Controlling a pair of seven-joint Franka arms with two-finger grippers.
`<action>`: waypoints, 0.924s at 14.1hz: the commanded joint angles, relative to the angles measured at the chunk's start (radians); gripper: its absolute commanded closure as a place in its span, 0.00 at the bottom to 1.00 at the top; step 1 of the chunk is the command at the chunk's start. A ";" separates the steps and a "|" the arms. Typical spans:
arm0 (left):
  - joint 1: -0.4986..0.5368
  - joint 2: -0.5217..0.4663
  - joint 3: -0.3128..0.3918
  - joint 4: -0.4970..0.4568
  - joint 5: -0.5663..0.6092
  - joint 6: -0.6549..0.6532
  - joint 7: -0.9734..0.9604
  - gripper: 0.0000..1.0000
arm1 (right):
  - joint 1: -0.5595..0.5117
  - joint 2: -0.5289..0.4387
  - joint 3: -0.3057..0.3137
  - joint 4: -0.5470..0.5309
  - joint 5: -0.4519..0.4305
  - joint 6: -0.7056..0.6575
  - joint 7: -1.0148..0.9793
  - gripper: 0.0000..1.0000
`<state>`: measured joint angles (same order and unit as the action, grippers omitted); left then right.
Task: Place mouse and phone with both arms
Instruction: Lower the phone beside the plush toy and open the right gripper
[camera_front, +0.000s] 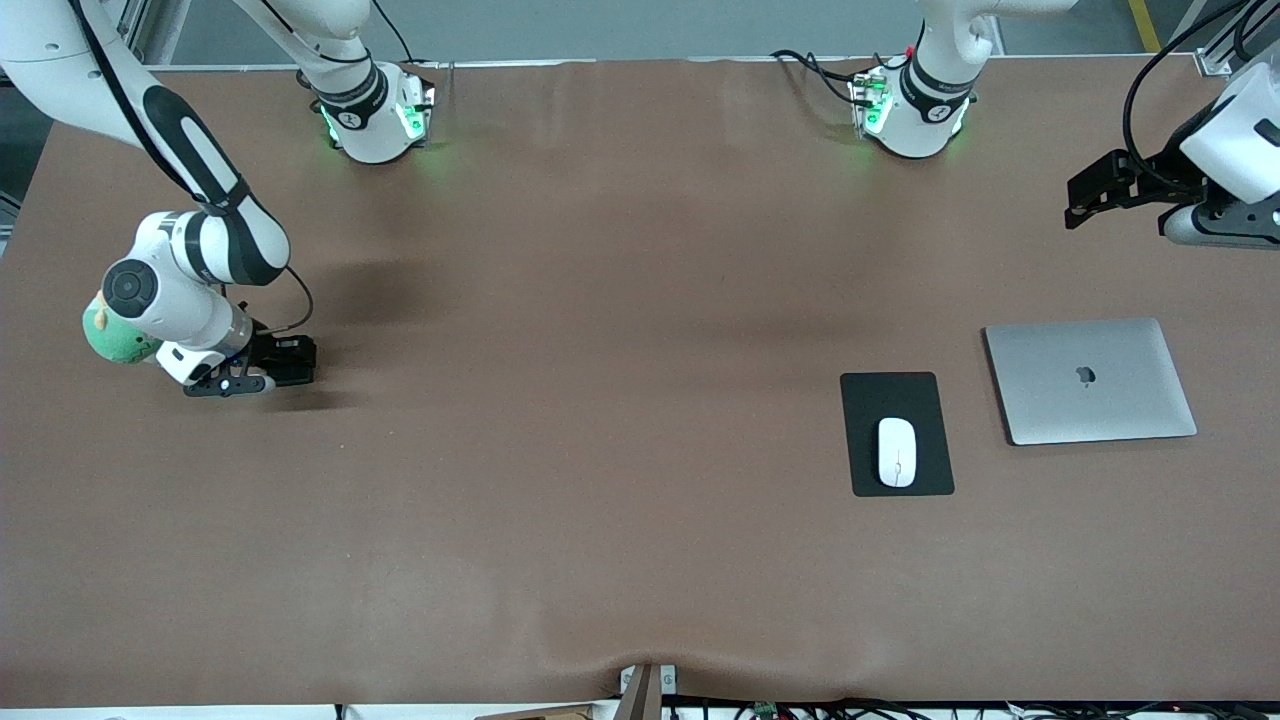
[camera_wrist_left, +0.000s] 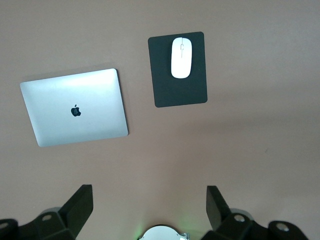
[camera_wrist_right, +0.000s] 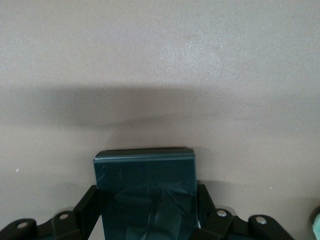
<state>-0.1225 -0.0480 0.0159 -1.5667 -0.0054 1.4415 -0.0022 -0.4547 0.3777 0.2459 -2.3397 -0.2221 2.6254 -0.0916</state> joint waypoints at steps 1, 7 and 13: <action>-0.005 -0.001 0.010 -0.007 0.005 0.002 0.019 0.00 | -0.021 0.000 0.009 -0.013 -0.022 0.002 0.012 0.51; -0.005 0.007 0.012 0.005 0.042 0.007 0.018 0.00 | -0.021 -0.002 0.009 -0.003 -0.014 -0.007 0.038 0.00; -0.006 0.008 0.010 0.004 0.041 0.005 0.007 0.00 | 0.028 0.000 0.026 0.196 -0.008 -0.236 0.089 0.00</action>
<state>-0.1221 -0.0434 0.0216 -1.5711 0.0184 1.4461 -0.0022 -0.4440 0.3768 0.2582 -2.2388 -0.2219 2.5040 -0.0327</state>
